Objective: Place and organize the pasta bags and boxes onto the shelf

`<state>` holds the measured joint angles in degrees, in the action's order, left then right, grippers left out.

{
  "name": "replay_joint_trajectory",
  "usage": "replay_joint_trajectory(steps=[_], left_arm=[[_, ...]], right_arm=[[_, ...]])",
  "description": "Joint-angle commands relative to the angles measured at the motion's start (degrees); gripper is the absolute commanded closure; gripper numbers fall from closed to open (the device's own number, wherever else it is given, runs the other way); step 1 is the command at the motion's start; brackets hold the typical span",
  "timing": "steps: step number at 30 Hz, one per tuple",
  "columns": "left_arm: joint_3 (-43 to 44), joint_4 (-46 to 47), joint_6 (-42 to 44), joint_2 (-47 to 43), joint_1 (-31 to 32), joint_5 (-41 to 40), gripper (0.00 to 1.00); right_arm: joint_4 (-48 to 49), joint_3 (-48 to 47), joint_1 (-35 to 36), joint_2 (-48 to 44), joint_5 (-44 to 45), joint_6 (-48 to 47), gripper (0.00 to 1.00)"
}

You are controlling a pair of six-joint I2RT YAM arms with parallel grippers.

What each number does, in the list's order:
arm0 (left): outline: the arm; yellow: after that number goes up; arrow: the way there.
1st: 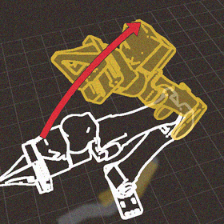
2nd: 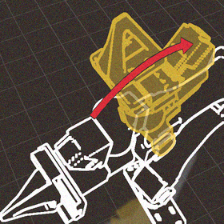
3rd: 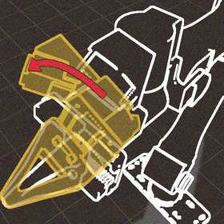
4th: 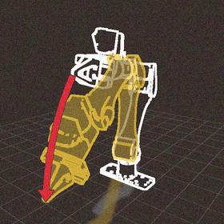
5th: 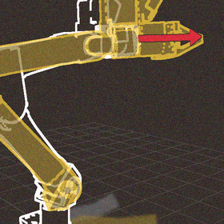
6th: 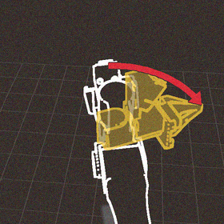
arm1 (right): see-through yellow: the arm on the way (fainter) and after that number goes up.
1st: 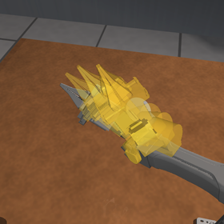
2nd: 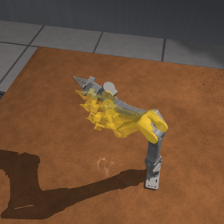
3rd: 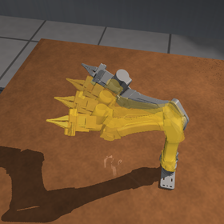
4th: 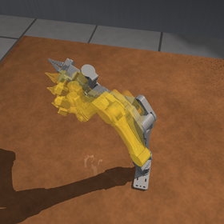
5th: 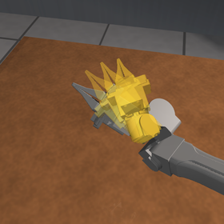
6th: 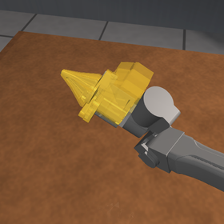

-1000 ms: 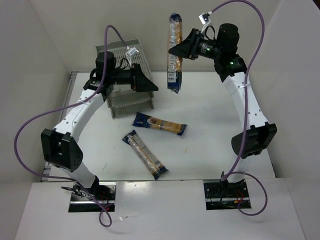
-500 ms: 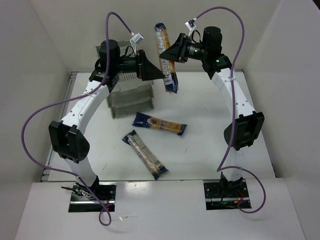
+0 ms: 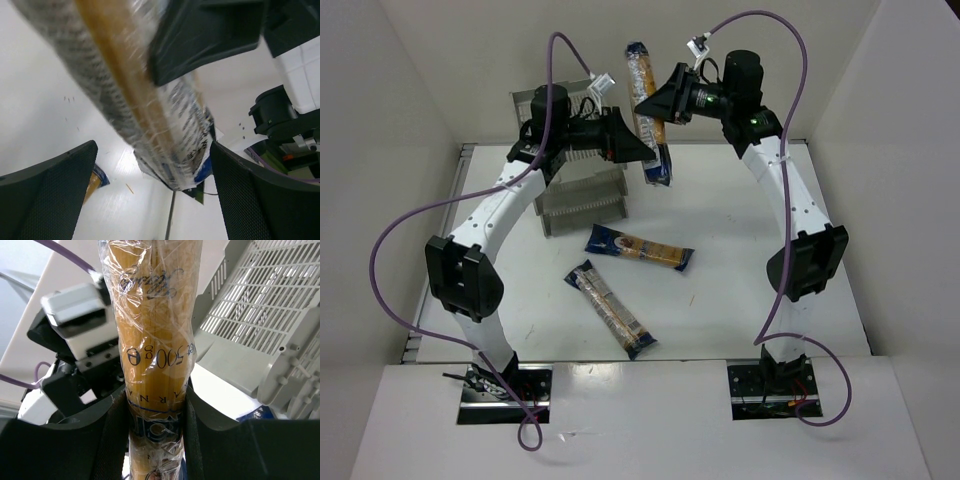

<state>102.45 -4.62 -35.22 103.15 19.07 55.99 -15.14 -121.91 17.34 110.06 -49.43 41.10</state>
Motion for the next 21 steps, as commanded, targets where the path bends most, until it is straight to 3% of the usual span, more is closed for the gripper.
replay_joint_trajectory(steps=[1, 11, 15, 20, 21], left_arm=[[2.7, 10.9, -7.6, 0.3, 0.1, 2.5, 0.00], [-0.2, 10.2, -8.4, 0.3, 2.3, 2.0, 0.00], [-0.2, 10.8, -9.0, 0.8, 2.3, 2.0, 0.18], [-0.8, 11.6, -10.3, 0.8, 2.3, 2.0, 0.68], [-0.8, 11.0, -10.3, 0.8, 2.3, 2.0, 0.72]], right_arm=[[8.5, -0.7, 0.5, -5.5, -1.9, 3.5, 1.00], [10.1, -4.3, 3.2, -2.5, -0.8, 6.0, 1.00], [10.1, -4.3, 3.8, -2.5, -0.8, 6.6, 1.00], [9.3, -3.3, 3.8, -2.5, -0.8, 6.6, 1.00], [7.5, -3.2, 3.8, -2.5, 0.8, 6.6, 1.00]])
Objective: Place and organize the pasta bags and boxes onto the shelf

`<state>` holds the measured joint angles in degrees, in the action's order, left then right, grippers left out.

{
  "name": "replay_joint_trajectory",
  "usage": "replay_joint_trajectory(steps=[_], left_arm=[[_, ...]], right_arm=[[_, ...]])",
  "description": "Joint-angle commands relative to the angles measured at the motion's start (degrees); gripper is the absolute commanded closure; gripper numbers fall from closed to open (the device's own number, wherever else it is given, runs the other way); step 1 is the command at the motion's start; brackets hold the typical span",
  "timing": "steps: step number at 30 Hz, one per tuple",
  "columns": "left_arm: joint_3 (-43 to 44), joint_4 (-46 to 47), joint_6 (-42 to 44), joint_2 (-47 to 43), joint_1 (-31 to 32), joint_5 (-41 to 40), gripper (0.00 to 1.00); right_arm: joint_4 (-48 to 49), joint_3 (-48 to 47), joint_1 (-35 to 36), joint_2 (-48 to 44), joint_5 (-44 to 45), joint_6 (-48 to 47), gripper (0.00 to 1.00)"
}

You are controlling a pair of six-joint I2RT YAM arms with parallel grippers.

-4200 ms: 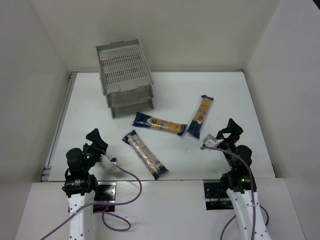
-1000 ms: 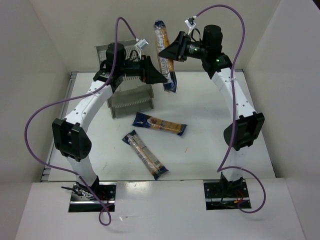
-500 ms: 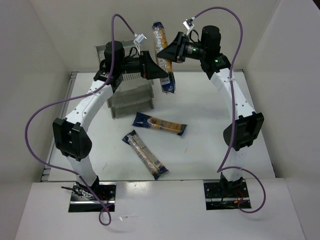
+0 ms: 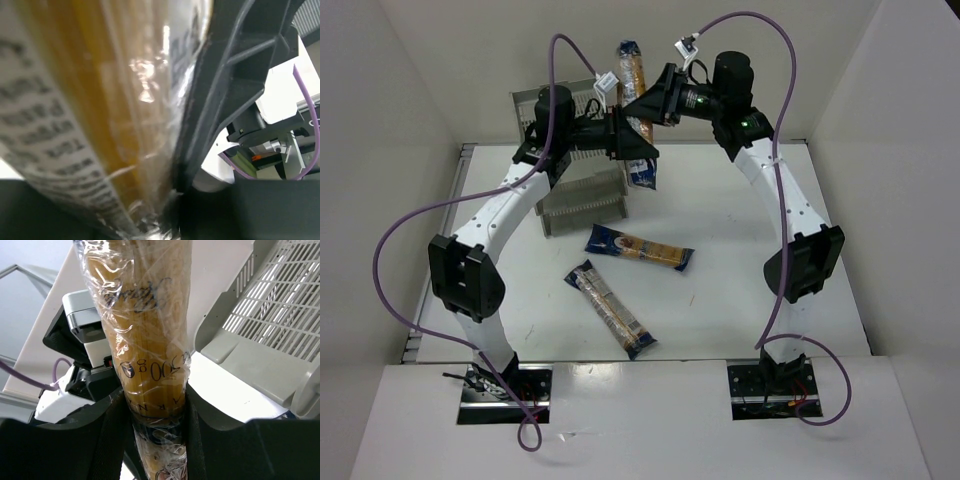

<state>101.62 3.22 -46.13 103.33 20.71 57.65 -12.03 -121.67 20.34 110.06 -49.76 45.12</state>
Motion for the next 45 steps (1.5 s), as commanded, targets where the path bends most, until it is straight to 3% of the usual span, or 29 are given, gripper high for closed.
replay_joint_trajectory(steps=[1, 2, 4, 5, 9, 12, 18, 30, 36, 45], left_arm=[[0.1, 3.2, 0.6, 0.6, 0.6, 0.4, 0.76], [0.1, 3.2, 0.6, 0.1, 0.6, 0.4, 0.79], [0.6, 3.2, 0.0, 0.1, 0.6, -0.2, 0.85], [1.6, 3.2, -0.6, -0.4, 0.0, -0.2, 0.86], [5.1, 0.1, -0.3, -0.9, -4.2, -3.4, 0.86], [6.7, -6.5, 3.7, -0.9, -9.8, -7.4, 0.86], [9.2, -18.5, 14.3, 2.8, -13.5, -18.2, 0.91], [14.8, -20.6, 16.1, 8.1, -16.1, -33.7, 0.90], [15.9, -21.9, 17.1, 8.6, -17.1, -35.8, 0.90], [14.6, -19.9, 11.7, 7.6, -17.1, -35.4, 0.90]], right_arm=[[3.3, -3.5, 0.8, -2.5, 2.3, 2.0, 0.99], [1.8, -3.5, 0.8, -3.0, 3.5, 2.0, 0.83], [-0.7, -3.5, 0.8, -3.0, 5.8, 2.0, 0.61], [-0.7, -4.0, 0.8, -3.0, 6.3, 0.9, 0.39], [-4.7, -5.9, -1.2, -3.6, 11.5, -1.5, 0.14], [-9.0, -7.2, -4.1, -4.2, 18.6, -4.2, 0.04], [-10.2, -5.2, -7.2, -6.4, 20.8, -7.8, 0.03], [-10.2, 5.7, -7.7, -12.9, 19.8, -10.7, 0.03], [-9.7, 10.0, -8.8, -16.0, 19.3, -10.7, 0.03], [-8.6, 10.0, -8.8, -15.5, 18.2, -10.1, 0.03]])
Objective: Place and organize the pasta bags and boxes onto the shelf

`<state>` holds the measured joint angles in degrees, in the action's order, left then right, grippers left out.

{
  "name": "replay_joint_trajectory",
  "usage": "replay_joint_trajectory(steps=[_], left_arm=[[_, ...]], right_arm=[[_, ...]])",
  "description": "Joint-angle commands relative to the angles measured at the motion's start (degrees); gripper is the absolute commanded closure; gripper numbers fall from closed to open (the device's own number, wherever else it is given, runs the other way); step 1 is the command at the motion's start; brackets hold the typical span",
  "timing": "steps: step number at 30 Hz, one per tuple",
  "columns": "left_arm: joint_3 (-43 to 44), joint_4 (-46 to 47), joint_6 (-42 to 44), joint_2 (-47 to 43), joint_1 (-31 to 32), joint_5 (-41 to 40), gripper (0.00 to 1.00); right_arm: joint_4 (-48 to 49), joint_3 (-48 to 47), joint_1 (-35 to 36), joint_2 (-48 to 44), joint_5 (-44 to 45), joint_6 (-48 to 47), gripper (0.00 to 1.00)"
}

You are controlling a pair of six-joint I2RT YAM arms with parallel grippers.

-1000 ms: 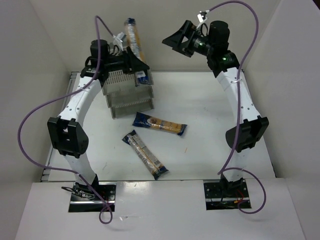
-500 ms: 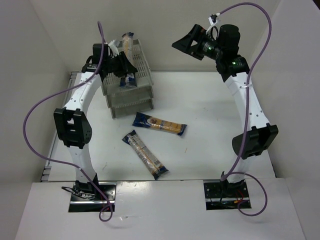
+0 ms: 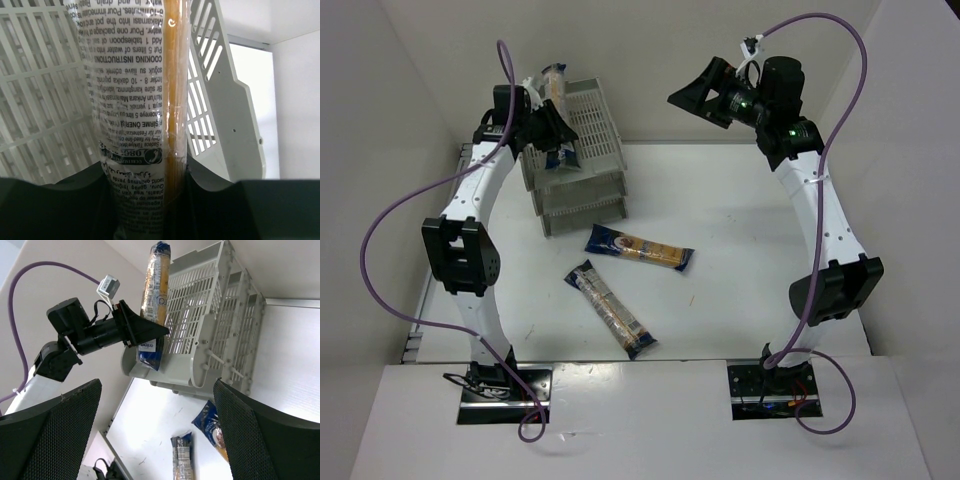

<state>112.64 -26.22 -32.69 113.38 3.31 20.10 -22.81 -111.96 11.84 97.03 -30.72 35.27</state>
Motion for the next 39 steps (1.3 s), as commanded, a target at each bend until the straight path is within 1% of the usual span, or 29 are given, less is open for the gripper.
replay_joint_trajectory(steps=[1, 4, 6, 8, 9, 10, 11, 12, 13, 15, 17, 18, 19, 20, 22, 23, 24, 25, 26, 28, 29, 30, 32, 33, 34, 35, 36, 38, 39], left_arm=[[3.6, 9.5, -2.3, -2.5, 0.3, 2.1, 0.89], [3.6, 9.5, -2.3, -1.8, 0.3, 2.1, 0.85], [3.6, 9.0, -2.9, -1.8, 0.3, 0.1, 0.82], [3.0, 8.5, -3.4, -1.8, 0.3, -1.0, 0.75], [3.0, 7.9, -3.4, -1.8, -0.2, -1.0, 0.55], [3.0, 7.8, -4.0, -1.8, -0.2, -1.0, 0.39], [3.0, 7.8, -4.7, -1.8, -0.2, -1.0, 0.26], [3.0, 7.8, -4.8, -2.4, -0.2, -0.5, 0.19], [3.0, 7.8, -5.4, -2.4, -0.2, -0.5, 0.02], [3.7, 7.3, -5.4, -3.9, -0.2, -1.6, 0.00], [3.7, 7.3, -4.6, -4.9, -0.2, -6.1, 0.00], [4.2, 7.3, -2.5, -6.2, -0.2, -8.0, 0.00], [4.3, 7.3, -1.4, -6.9, -0.2, -10.1, 0.00], [4.3, 6.7, -0.2, -7.6, -0.2, -14.4, 0.00], [4.3, 7.2, 4.1, -9.8, -0.2, -18.0, 0.00], [4.3, 7.8, 5.8, -10.6, -0.2, -21.5, 0.00], [4.3, 7.8, 7.3, -12.4, -0.2, -23.2, 0.00], [3.5, 8.6, 10.2, -13.4, -0.2, -24.8, 0.00], [2.8, 9.8, 11.7, -14.5, -0.2, -26.0, 0.00], [0.0, 10.7, 16.2, -18.4, -0.2, -26.9, 0.00], [-1.0, 11.9, 17.8, -19.9, -0.2, -26.9, 0.00], [-2.2, 12.6, 19.4, -23.3, 0.3, -26.9, 0.00], [-7.8, 14.7, 23.1, -27.4, 0.3, -26.9, 0.00], [-10.0, 14.7, 24.0, -31.9, 0.3, -26.9, 0.00], [-12.3, 15.2, 24.6, -34.3, 0.3, -26.9, 0.00], [-18.1, 15.8, 25.9, -37.0, 0.3, -26.9, 0.00], [-21.1, 15.8, 25.9, -42.5, 0.3, -26.3, 0.00], [-27.1, 16.4, 26.5, -48.1, 0.3, -24.9, 0.00], [-29.8, 17.0, 26.5, -53.3, 0.3, -24.2, 0.00]], right_arm=[[2.2, 0.3, -0.3, -2.5, -0.8, -0.3, 0.03], [2.2, 0.3, -0.3, -2.5, -0.8, 0.2, 0.02], [2.2, 0.3, -0.3, -3.1, -0.8, 0.2, 0.02], [2.2, 1.4, -0.3, -3.6, -0.8, -0.3, 0.00], [2.2, 1.4, -0.3, -3.6, -0.8, -0.3, 0.00], [2.2, 2.0, -0.3, -4.2, -0.8, -0.3, 0.00], [1.6, 2.0, -0.3, -4.2, -0.2, -0.3, 0.00], [1.6, 2.7, -0.3, -4.7, -0.2, -1.2, 0.00], [1.6, 2.7, -0.3, -4.7, 0.3, -2.0, 0.00], [0.2, 3.3, -0.3, -5.4, 0.9, -4.5, 0.00], [-1.3, 4.5, -0.3, -5.4, 2.8, -11.2, 0.00], [-2.1, 5.0, -0.3, -6.0, 4.2, -14.3, 0.00], [-2.8, 5.8, -0.3, -6.0, 5.4, -20.6, 0.00], [-3.9, 7.4, -0.3, -6.0, 6.5, -23.5, 0.00], [-6.9, 9.5, -0.3, -6.0, 8.6, -29.3, 0.00], [-7.9, 12.0, 2.7, -6.6, 10.6, -37.3, 0.00], [-9.3, 13.8, 5.1, -6.6, 17.0, -42.0, 0.00], [-9.8, 15.8, 8.1, -8.1, 21.2, -46.8, 0.00], [-9.8, 20.6, 14.2, -8.1, 25.2, -54.8, 0.00], [-11.2, 25.0, 18.9, -9.0, 29.9, -60.0, 0.00], [-12.1, 28.4, 20.7, -9.5, 29.2, -64.4, 0.00], [-12.1, 30.2, 24.2, -9.5, 29.2, -65.9, 0.00], [-10.9, 35.2, 27.2, -8.6, 31.1, -67.5, 0.00], [-10.2, 36.3, 28.7, -7.8, 31.7, -68.8, 0.00], [-9.5, 37.1, 28.7, -6.9, 31.7, -69.4, 0.00], [-8.1, 37.7, 29.4, -5.7, 31.7, -69.9, 0.00], [-7.1, 37.7, 29.4, -3.3, 31.7, -70.5, 0.00], [-4.5, 37.7, 29.4, -0.6, 31.7, -71.6, 0.00], [-3.9, 37.2, 28.9, 1.9, 31.7, -71.6, 0.00]])
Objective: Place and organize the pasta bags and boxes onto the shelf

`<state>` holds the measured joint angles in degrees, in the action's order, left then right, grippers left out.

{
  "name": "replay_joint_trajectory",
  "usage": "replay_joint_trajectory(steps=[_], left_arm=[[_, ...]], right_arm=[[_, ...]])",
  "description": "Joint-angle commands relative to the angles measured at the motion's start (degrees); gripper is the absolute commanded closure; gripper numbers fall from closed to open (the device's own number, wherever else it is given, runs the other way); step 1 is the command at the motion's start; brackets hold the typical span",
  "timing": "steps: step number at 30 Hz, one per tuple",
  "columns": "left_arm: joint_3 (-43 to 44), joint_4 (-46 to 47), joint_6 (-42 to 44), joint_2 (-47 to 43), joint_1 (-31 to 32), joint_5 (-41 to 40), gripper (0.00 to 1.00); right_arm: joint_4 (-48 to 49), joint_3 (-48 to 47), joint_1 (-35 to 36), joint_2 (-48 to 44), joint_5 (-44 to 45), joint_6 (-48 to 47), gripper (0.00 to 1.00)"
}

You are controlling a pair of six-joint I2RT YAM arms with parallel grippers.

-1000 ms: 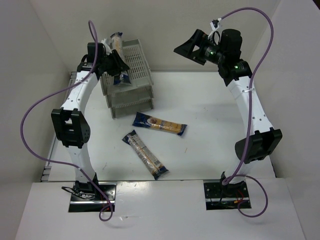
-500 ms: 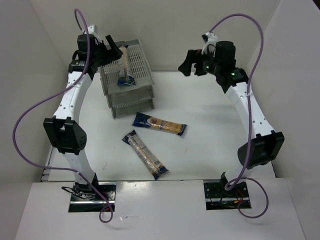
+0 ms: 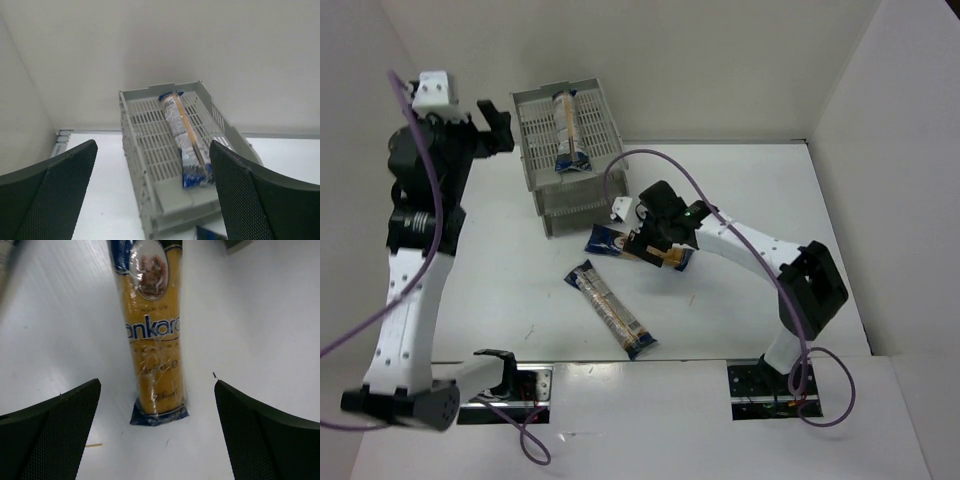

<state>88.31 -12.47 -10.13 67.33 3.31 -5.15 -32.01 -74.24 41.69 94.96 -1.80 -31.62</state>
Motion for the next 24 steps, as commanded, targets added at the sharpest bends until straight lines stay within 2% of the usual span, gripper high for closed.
replay_joint_trajectory(steps=[1, 6, 10, 17, 18, 19, 21, 22, 23, 24], left_arm=[[-10.0, 3.2, 3.3, -9.5, 0.3, 1.0, 0.00], [-15.4, 1.0, -0.1, -16.7, -3.0, 4.1, 0.00], [-17.8, 1.0, -2.1, -18.0, -4.9, 6.1, 0.00], [-20.1, 1.5, -2.7, -18.7, -4.9, 6.9, 0.00], [-20.1, 2.0, -2.7, -18.7, -5.4, 6.9, 0.00], [-20.1, 2.0, -2.7, -18.7, -5.4, 6.9, 0.00], [-20.6, 3.4, -2.2, -18.7, -5.4, 6.9, 0.00], [-20.6, 3.4, -2.2, -18.7, -5.4, 6.9, 0.00], [-21.2, 4.0, -2.2, -18.7, -5.4, 6.9, 0.00], [-21.2, 4.6, -2.2, -19.2, -5.4, 6.9, 0.00]], right_arm=[[5.3, -1.3, -1.8, 5.3, 2.8, -5.4, 0.00], [5.1, -4.5, -3.4, 12.2, 0.3, -9.1, 0.00], [2.7, -5.6, -3.4, 16.4, -3.5, -10.9, 0.00], [4.2, -5.6, -3.9, 22.5, -2.8, -8.4, 0.00], [3.5, -5.6, -3.9, 23.2, -3.6, -8.4, 0.07], [3.0, -5.0, -3.9, 23.3, -4.3, -8.9, 0.28], [3.0, -4.0, -3.4, 22.6, -4.8, -8.9, 0.56], [2.5, -2.7, -2.5, 22.6, -4.8, -8.9, 0.84], [2.5, -2.0, -1.6, 21.8, -4.8, -8.9, 0.97], [1.8, -1.4, -1.6, 21.2, -4.2, -8.9, 1.00]])
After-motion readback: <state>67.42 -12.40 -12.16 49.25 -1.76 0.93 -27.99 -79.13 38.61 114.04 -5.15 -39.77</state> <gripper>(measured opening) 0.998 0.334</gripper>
